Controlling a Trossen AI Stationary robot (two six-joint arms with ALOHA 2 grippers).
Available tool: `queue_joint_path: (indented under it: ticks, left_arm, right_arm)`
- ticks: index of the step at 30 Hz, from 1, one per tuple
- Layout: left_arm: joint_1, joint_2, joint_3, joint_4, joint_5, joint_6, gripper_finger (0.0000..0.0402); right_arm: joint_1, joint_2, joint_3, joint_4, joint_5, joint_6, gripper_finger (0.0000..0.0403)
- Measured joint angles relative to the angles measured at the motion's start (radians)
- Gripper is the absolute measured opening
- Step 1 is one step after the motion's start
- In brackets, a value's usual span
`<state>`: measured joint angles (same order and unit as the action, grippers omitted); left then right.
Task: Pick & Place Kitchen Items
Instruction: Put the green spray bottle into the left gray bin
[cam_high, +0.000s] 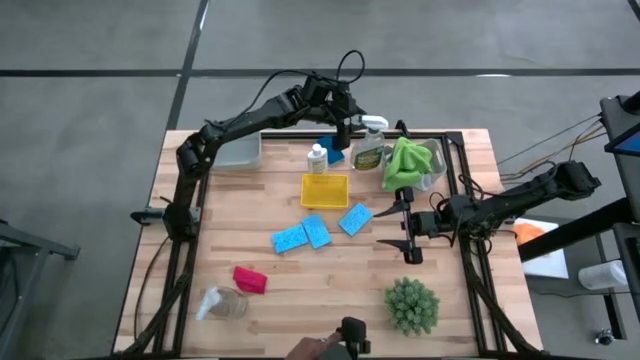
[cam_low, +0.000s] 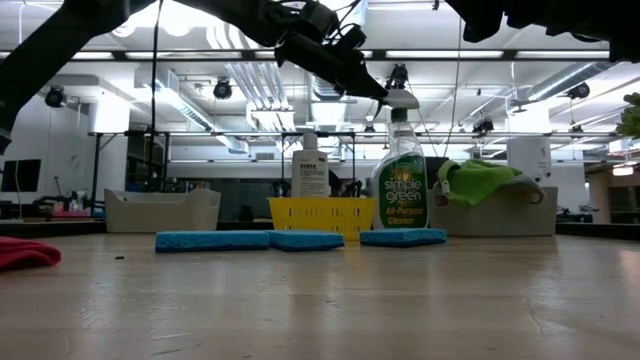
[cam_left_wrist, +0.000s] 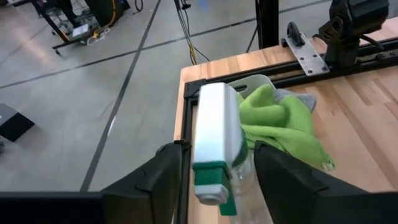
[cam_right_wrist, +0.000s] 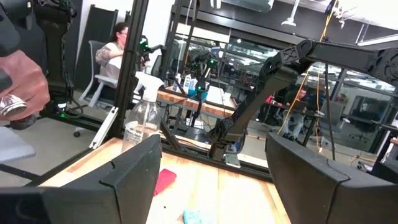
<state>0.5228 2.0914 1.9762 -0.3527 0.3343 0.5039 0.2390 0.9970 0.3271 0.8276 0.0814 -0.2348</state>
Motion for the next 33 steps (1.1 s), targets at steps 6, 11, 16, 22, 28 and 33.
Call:
queue_joint_path:
  ticks: [6, 11, 16, 22, 28, 33]
  left_arm:
    - [0.000, 0.000, 0.000, 0.017, -0.001, -0.006, 0.0202]
    - [0.000, 0.006, -0.003, 0.024, 0.000, -0.007, 0.0179]
    - [0.000, 0.027, -0.006, 0.028, -0.001, -0.009, 0.0163]
    - [0.000, 0.027, -0.006, 0.071, -0.001, -0.009, 0.0161]
    - [0.000, 0.027, -0.006, 0.076, -0.001, -0.010, 0.0161]
    - [0.000, 0.029, -0.006, 0.076, -0.001, -0.010, 0.0160]
  right_arm:
    - [0.000, 0.000, 0.000, 0.000, 0.000, 0.000, 0.0283]
    - [0.000, 0.000, 0.000, 0.001, 0.000, 0.000, 0.0283]
    - [0.000, 0.000, 0.000, 0.001, 0.000, 0.000, 0.0283]
    - [0.000, 0.000, 0.000, -0.007, 0.000, 0.003, 0.0283]
    - [0.000, 0.000, 0.000, -0.010, 0.000, 0.003, 0.0283]
    - [0.000, 0.000, 0.000, -0.010, 0.000, 0.003, 0.0283]
